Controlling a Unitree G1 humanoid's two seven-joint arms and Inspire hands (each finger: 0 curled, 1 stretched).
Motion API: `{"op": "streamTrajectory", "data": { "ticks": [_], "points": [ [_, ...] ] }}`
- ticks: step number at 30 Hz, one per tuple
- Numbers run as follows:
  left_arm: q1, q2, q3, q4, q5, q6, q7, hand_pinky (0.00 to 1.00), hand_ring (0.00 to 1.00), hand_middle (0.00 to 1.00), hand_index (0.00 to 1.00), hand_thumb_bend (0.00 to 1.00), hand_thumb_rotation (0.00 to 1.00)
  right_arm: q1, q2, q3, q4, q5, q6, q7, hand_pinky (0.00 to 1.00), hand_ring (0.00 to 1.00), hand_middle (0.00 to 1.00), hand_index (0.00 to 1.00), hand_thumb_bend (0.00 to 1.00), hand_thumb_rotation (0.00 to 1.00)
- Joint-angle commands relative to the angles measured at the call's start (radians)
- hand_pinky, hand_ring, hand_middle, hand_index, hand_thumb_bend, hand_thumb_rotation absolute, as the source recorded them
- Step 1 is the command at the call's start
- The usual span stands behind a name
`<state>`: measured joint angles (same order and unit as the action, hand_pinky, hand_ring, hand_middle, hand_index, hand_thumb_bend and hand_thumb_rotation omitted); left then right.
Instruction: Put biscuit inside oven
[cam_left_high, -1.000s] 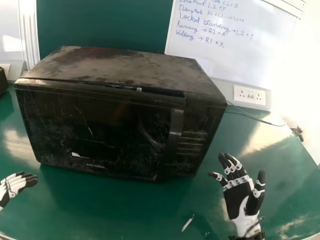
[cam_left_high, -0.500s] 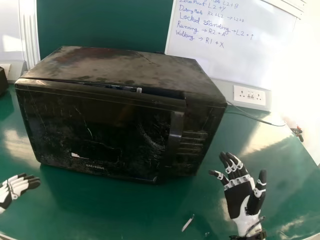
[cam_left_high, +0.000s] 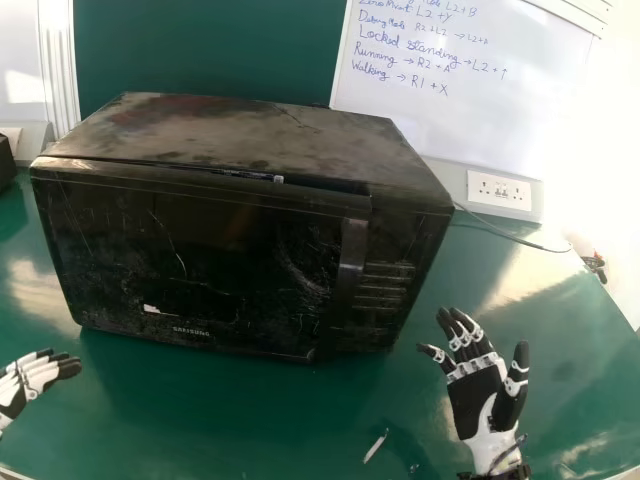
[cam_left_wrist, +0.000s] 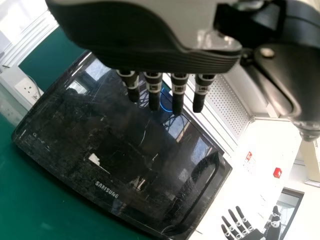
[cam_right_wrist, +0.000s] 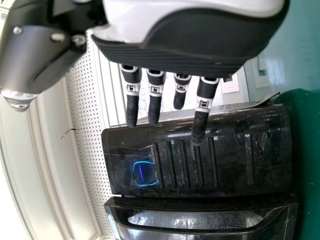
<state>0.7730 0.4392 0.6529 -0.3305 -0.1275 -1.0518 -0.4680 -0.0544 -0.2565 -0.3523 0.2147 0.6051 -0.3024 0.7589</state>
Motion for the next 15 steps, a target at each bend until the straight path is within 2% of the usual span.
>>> {"op": "streamTrajectory", "data": {
  "ticks": [1, 15],
  "points": [
    [0.007, -0.001, 0.011, -0.004, 0.011, 0.003, 0.009, 1.00, 1.00, 1.00, 1.00, 1.00, 1.00, -0.006, -0.002, -0.007, 0.004, 0.001, -0.001, 0.007, 0.65, 0.82, 0.88, 0.81, 1.00, 0.66],
    [0.015, -0.001, 0.016, -0.007, 0.024, 0.005, 0.011, 1.00, 1.00, 1.00, 1.00, 1.00, 1.00, 0.003, 0.000, -0.006, 0.000, 0.000, 0.003, 0.006, 0.66, 0.83, 0.88, 0.82, 1.00, 0.67]
  ]
}}
